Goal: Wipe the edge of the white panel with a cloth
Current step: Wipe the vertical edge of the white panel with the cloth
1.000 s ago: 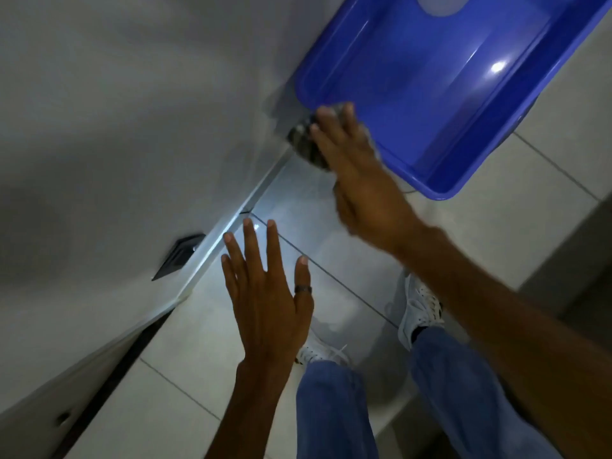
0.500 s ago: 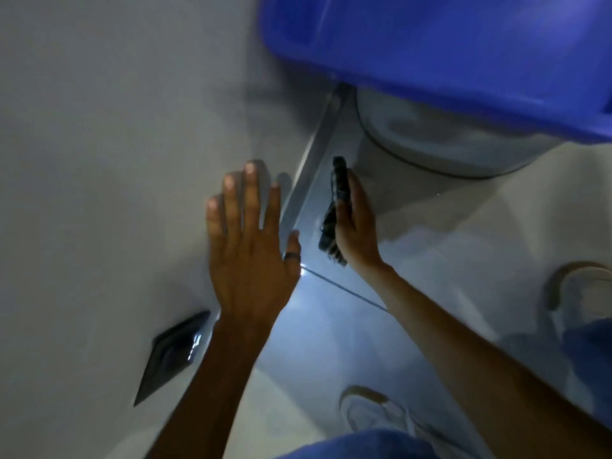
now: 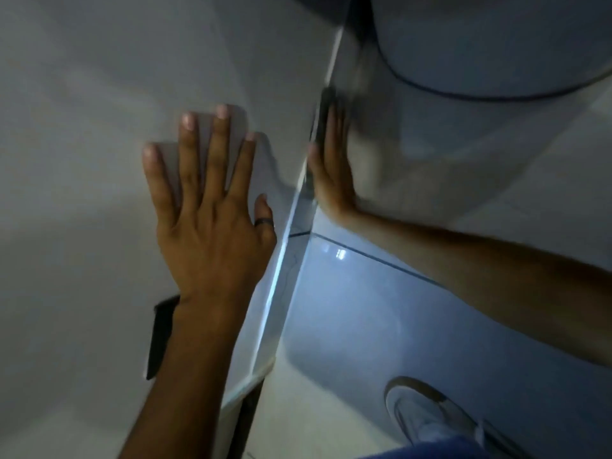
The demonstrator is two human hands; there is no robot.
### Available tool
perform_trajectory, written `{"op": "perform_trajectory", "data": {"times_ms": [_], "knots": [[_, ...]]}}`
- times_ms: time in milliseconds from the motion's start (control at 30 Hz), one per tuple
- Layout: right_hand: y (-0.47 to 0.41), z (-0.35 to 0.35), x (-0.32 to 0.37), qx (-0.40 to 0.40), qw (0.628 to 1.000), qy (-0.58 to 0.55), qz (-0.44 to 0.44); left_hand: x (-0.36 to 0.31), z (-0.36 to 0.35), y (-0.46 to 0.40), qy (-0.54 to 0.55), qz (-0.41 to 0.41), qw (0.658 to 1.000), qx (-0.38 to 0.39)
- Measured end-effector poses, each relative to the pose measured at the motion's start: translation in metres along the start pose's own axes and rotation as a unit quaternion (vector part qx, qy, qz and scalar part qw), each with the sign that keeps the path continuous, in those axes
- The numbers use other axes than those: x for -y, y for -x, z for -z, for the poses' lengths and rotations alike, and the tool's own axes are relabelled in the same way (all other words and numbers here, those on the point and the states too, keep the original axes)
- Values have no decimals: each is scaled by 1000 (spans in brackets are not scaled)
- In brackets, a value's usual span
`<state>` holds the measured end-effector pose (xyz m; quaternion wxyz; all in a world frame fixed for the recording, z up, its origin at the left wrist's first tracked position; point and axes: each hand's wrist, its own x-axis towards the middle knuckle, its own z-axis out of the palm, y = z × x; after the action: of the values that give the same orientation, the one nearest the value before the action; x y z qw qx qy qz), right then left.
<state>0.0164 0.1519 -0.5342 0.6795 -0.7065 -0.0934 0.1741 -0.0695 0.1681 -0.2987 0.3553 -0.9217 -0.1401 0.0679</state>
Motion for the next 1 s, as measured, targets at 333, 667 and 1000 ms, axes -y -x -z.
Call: {"op": "perform_trajectory", "data": {"times_ms": [333, 667, 1000], "knots": [[85, -5, -5, 214, 975, 65, -6, 3, 2, 13, -37, 9, 999, 15], [-59, 25, 26, 3, 999, 7, -34, 4, 2, 12, -36, 5, 999, 3], [174, -1, -1, 354, 932, 74, -15, -4, 6, -15, -29, -12, 999, 19]]}}
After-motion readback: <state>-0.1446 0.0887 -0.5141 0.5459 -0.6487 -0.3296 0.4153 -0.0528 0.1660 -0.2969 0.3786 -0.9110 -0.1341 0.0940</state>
